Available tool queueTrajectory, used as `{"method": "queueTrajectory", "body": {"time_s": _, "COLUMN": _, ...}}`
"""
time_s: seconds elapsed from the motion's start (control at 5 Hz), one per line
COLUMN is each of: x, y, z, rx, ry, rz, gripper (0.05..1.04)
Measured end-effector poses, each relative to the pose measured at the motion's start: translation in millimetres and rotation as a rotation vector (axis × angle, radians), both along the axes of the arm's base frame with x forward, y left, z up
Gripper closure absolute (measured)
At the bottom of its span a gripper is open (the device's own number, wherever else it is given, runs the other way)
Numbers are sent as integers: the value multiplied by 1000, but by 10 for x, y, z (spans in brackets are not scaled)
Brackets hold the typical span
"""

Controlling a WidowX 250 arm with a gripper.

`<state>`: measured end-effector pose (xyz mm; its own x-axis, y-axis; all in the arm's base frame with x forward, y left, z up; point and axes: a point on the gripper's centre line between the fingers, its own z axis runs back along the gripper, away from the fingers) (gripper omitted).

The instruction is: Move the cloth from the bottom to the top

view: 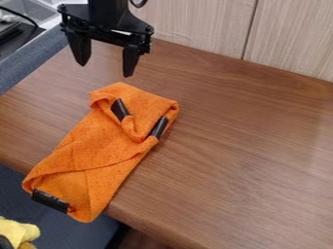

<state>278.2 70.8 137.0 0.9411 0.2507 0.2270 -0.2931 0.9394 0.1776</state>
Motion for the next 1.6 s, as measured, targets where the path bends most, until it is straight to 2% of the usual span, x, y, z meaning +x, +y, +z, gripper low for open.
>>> {"method": "queueTrajectory", "body": {"time_s": 0.2, "x": -13, "y": -20, "z": -105, "rx": -15, "ry": 30, "rz": -3, "gripper": 83}}
{"method": "queueTrajectory", "body": {"time_s": 0.4, "x": -10, "y": -69, "z": -343, "rx": -93, "ry": 41, "rz": -18, "gripper": 83}}
{"method": "queueTrajectory", "body": {"time_s": 0.6, "x": -1, "y": -99, "z": -480, "rx": -128, "ry": 39, "rz": -22, "gripper": 83}}
{"method": "queueTrajectory", "body": {"time_s": 0.8, "x": -33, "y": -88, "z": -699, "rx": -207, "ry": 58, "rz": -5, "gripper": 83}}
{"method": "queueTrajectory", "body": {"time_s": 1.0, "x": -157, "y": -51, "z": -945, "rx": -204, "ry": 152, "rz": 7, "gripper": 83}}
{"method": "queueTrajectory", "body": {"time_s": 1.2, "x": -216, "y": -7, "z": -1031, "rx": -195, "ry": 187, "rz": 17, "gripper": 83}}
{"method": "queueTrajectory", "body": {"time_s": 1.6, "x": -8, "y": 3, "z": -1046, "rx": -215, "ry": 162, "rz": 15, "gripper": 82}}
